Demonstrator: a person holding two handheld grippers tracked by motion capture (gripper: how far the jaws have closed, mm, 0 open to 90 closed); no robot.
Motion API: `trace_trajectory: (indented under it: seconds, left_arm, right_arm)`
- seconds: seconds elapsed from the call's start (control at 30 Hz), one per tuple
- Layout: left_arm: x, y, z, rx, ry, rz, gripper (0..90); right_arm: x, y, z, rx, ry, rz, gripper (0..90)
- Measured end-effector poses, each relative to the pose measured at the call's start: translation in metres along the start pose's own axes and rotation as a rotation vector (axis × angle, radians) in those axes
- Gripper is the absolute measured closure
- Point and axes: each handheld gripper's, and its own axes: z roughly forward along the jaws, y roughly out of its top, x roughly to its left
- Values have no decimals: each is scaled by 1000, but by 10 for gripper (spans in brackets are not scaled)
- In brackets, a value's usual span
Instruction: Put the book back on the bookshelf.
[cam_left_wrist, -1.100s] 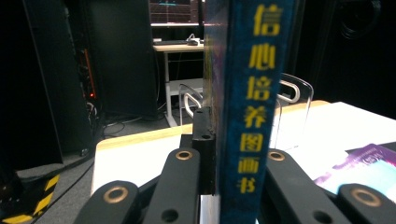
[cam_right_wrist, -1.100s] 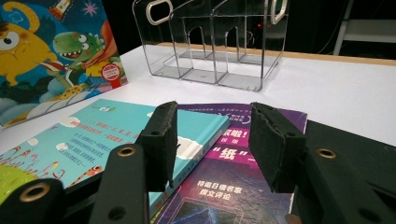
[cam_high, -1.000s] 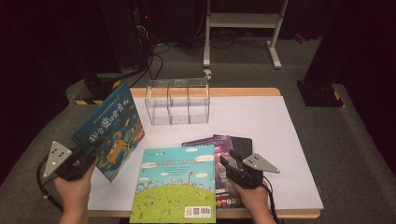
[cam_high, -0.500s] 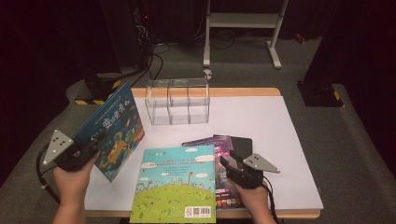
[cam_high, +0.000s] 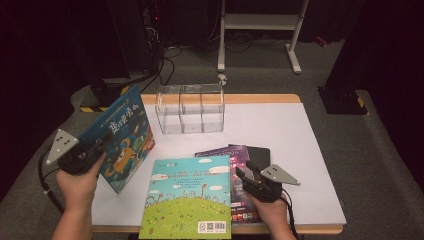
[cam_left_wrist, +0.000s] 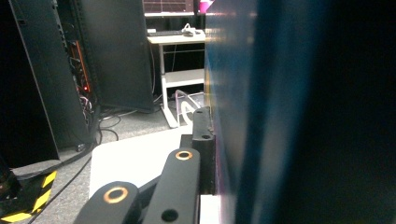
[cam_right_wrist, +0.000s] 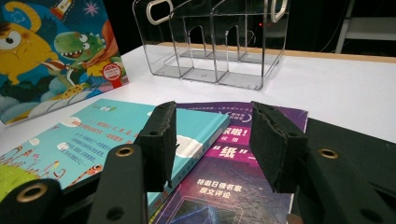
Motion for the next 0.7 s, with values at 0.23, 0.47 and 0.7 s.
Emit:
trace_trajectory:
  seconds: [0.23, 0.47, 0.7]
  left_arm:
    - [-21, 21, 24, 7, -15, 22, 833]
    - [-40, 31, 59, -16, 7, 0, 833]
    - [-57, 23, 111, -61, 88, 0, 833]
  right_arm:
    - [-2, 1, -2, -9, 1, 6, 511]
    - [-4, 2, -5, -20, 4, 11, 515]
    - [-4, 4, -7, -29, 9, 13, 518]
